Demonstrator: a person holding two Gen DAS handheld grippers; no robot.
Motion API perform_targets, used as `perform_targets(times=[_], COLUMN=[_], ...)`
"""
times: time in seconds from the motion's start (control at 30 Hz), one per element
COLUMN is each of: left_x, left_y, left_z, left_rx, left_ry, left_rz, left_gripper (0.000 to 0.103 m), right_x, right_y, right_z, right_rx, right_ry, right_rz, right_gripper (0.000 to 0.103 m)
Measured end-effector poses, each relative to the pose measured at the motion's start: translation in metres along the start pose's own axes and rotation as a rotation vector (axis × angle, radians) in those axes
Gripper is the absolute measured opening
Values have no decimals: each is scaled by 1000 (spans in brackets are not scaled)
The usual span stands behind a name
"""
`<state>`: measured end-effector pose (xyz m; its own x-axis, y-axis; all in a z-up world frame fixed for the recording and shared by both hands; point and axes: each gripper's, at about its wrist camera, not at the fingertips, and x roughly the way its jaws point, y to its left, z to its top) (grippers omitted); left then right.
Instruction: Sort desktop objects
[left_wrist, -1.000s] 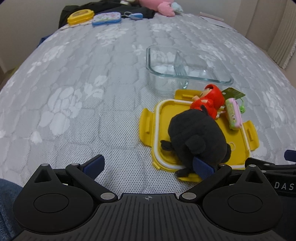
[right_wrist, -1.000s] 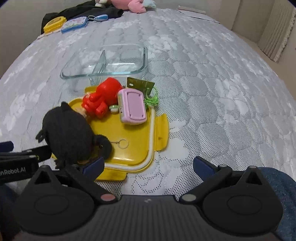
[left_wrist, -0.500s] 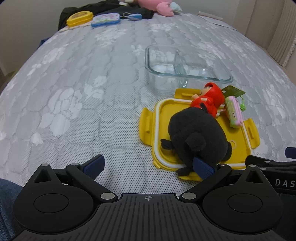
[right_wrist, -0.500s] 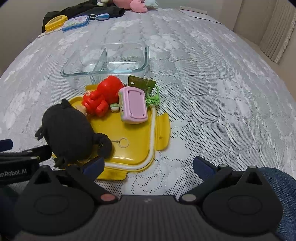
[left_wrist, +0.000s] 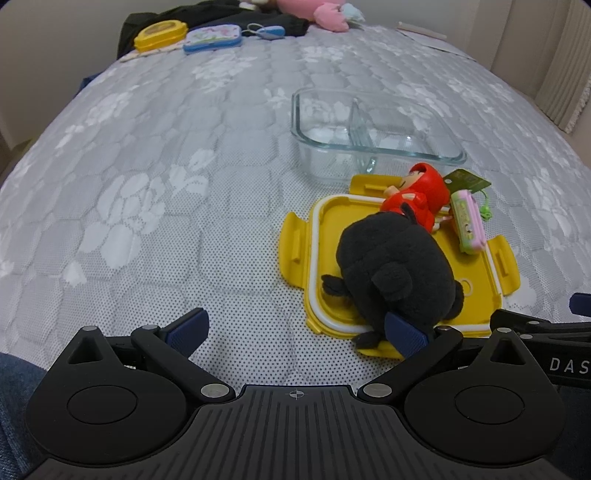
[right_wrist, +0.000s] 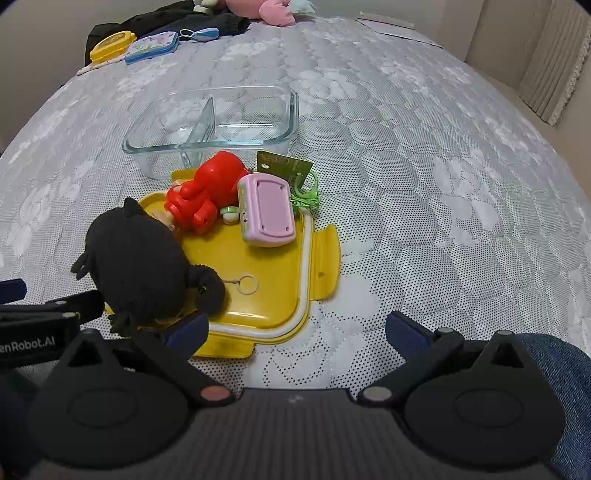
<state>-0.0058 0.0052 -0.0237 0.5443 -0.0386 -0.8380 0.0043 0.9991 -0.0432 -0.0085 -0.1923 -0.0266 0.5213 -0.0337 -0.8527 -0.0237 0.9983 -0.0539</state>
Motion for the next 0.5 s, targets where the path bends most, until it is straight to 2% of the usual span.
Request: perform_targets(times=[0.5], left_x=[1], left_y=[-1], left_z=[-1], left_rx=[-1], left_ry=[6], left_rz=[2], left_gripper=[103], right_x=[-1], right_y=[1], right_z=[-1], right_rx=[3], right_ry=[1], right_rz=[9], right_gripper=[103])
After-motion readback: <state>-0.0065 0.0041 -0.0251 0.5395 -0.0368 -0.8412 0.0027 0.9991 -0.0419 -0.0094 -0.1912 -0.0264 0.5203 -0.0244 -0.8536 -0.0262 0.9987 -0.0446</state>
